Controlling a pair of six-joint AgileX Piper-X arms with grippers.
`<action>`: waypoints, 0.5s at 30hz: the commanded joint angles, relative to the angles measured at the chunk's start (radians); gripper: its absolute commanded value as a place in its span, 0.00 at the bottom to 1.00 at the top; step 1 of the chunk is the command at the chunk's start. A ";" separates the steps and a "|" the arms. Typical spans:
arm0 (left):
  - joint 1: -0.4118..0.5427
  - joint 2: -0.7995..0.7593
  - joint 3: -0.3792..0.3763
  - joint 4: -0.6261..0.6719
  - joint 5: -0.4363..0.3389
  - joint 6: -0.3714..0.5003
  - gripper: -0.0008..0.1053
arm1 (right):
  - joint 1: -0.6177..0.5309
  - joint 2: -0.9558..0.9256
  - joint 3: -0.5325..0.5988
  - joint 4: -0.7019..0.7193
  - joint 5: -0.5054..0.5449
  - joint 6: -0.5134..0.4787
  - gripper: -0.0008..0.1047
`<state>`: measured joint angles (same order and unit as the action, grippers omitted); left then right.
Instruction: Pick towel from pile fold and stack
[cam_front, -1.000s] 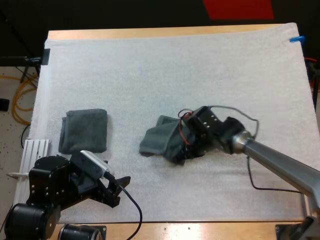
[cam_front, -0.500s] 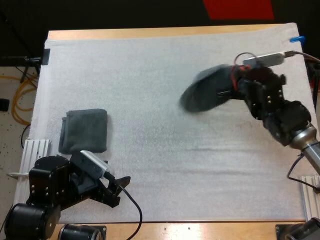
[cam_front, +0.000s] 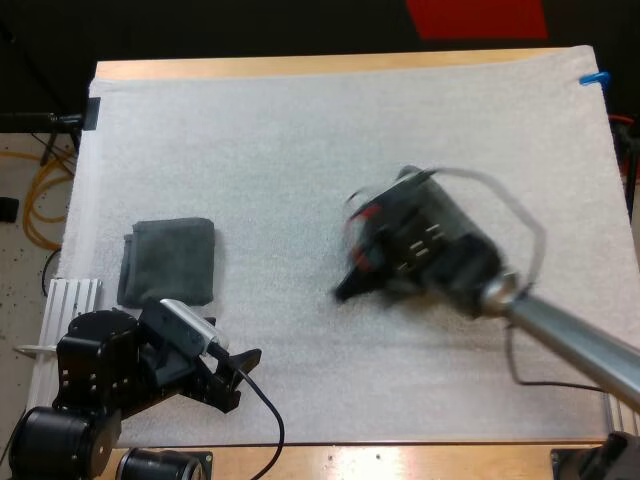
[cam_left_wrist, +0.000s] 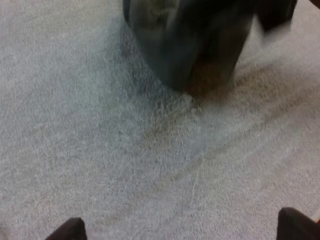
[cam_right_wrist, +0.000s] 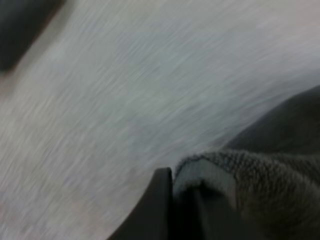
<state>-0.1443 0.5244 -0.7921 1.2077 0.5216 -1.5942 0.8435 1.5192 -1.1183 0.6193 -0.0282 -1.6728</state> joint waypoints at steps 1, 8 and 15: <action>-0.004 0.003 -0.001 -0.003 -0.001 -0.001 0.69 | 0.051 0.025 -0.006 -0.008 -0.034 0.002 0.01; -0.004 0.003 -0.001 0.001 -0.001 -0.001 0.69 | 0.219 0.110 -0.006 -0.124 -0.037 0.052 0.01; -0.004 0.003 -0.001 0.001 -0.001 -0.001 0.69 | 0.224 0.110 -0.067 -0.147 -0.067 0.061 0.35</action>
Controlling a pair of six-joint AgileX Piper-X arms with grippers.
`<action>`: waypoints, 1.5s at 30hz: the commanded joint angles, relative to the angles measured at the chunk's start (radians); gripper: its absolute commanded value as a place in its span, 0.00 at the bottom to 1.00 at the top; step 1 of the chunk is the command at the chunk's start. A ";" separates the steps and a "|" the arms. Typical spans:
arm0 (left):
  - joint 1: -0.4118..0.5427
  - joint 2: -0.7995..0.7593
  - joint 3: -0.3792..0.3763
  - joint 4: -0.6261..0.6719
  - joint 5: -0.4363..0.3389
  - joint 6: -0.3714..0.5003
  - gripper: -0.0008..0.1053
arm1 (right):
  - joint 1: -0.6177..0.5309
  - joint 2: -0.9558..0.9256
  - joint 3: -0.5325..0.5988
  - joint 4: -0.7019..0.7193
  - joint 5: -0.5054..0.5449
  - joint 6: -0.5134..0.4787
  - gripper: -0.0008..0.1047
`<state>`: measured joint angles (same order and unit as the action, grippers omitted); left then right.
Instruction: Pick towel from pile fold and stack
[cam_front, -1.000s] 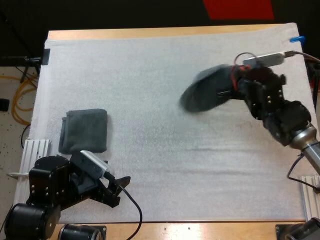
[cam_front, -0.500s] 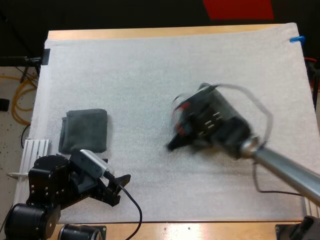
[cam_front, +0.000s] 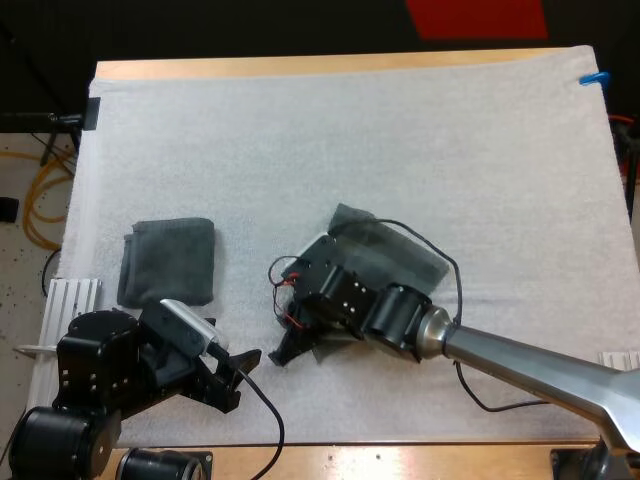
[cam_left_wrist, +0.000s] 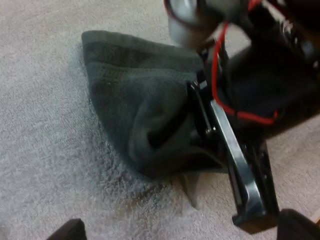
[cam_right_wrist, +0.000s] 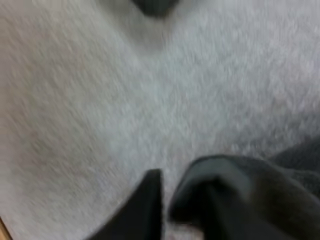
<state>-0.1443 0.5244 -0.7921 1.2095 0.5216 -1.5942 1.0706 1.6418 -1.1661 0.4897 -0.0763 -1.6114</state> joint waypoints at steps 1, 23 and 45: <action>-0.004 0.003 -0.001 -0.001 -0.001 -0.001 0.69 | -0.004 -0.013 -0.029 -0.017 -0.032 -0.001 0.42; -0.004 0.003 -0.001 -0.002 0.013 -0.001 0.69 | -0.511 -0.002 -0.131 0.334 0.019 -0.076 0.59; -0.004 0.003 -0.001 0.001 0.013 -0.001 0.69 | -0.647 0.217 -0.131 0.525 -0.002 -0.151 0.59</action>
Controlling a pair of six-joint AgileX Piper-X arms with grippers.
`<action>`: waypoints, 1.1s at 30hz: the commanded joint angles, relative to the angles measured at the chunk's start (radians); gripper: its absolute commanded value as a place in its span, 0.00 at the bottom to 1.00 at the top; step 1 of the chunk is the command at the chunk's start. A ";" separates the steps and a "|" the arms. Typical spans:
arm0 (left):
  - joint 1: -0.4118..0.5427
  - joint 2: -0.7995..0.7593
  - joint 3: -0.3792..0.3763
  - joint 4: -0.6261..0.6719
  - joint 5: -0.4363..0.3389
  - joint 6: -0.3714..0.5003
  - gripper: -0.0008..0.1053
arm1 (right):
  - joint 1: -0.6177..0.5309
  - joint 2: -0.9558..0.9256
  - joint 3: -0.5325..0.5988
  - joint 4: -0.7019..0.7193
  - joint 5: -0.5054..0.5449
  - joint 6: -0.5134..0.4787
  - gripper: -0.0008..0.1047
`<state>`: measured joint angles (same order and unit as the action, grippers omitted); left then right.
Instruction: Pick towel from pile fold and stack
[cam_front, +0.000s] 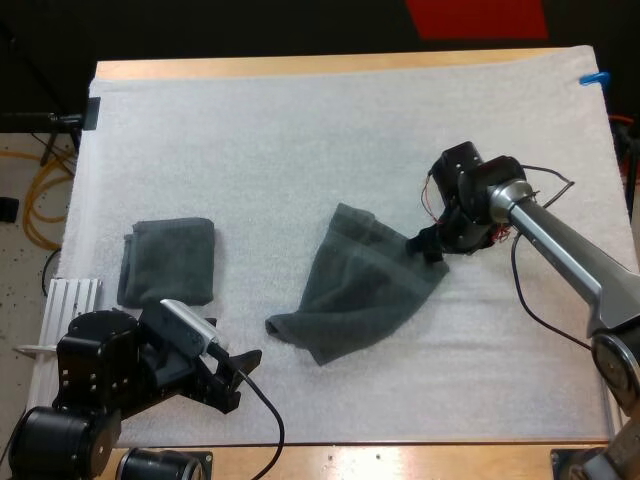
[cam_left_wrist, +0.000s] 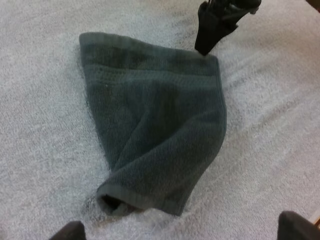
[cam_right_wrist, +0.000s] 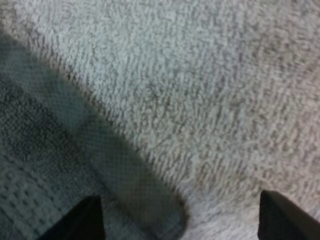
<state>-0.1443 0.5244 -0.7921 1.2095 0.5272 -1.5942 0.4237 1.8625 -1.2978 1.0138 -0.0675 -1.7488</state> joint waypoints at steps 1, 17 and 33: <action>-0.004 0.003 -0.001 0.001 0.007 -0.001 0.69 | 0.000 0.002 0.000 -0.002 -0.033 -0.016 0.59; -0.004 0.003 -0.001 0.001 0.007 -0.001 0.69 | 0.000 0.081 0.000 0.050 -0.161 -0.029 0.38; -0.250 0.089 -0.001 -0.005 -0.008 0.008 0.69 | -0.001 -0.021 0.000 0.153 0.032 -0.036 0.01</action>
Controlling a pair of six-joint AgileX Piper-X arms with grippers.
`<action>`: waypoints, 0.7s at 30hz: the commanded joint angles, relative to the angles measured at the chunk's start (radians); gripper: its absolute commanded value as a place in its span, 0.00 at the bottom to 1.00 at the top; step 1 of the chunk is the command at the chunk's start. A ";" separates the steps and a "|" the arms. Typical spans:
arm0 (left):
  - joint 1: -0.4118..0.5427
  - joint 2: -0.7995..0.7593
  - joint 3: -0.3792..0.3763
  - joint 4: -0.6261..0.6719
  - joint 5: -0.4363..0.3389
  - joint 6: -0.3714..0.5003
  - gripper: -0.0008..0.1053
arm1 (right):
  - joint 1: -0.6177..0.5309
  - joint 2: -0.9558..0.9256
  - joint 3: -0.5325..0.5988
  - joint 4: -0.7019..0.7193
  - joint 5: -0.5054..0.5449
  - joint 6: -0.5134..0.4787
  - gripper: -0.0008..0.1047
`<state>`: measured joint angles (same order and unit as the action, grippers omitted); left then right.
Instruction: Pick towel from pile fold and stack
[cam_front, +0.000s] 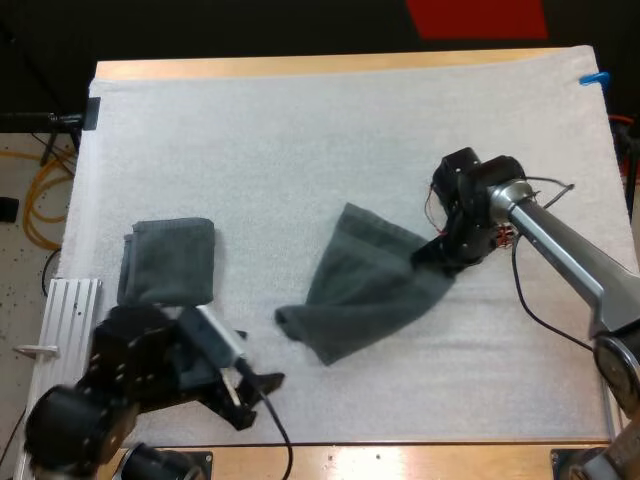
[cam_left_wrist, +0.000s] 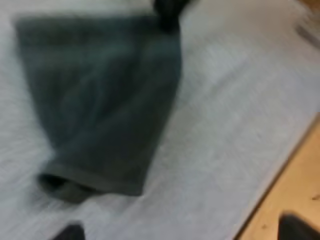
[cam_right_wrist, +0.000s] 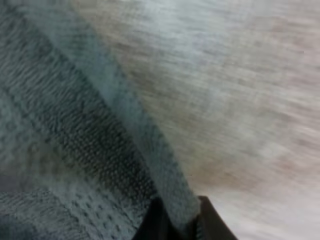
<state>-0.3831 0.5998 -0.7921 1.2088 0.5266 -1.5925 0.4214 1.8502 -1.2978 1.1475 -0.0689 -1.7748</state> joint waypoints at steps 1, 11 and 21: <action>-0.041 0.036 -0.001 -0.006 -0.014 0.006 0.69 | 0.001 -0.009 0.000 0.022 0.063 -0.010 0.01; -0.362 0.388 -0.001 -0.216 -0.207 0.006 0.69 | 0.001 -0.009 0.089 -0.042 0.225 0.069 0.01; -0.434 0.704 -0.004 -0.417 -0.386 -0.004 0.69 | 0.001 -0.012 0.143 -0.080 0.225 0.073 0.01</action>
<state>-0.8130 1.2975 -0.7921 0.8003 0.1655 -1.5925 0.4214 1.8447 -1.1629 1.0753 0.1458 -1.7059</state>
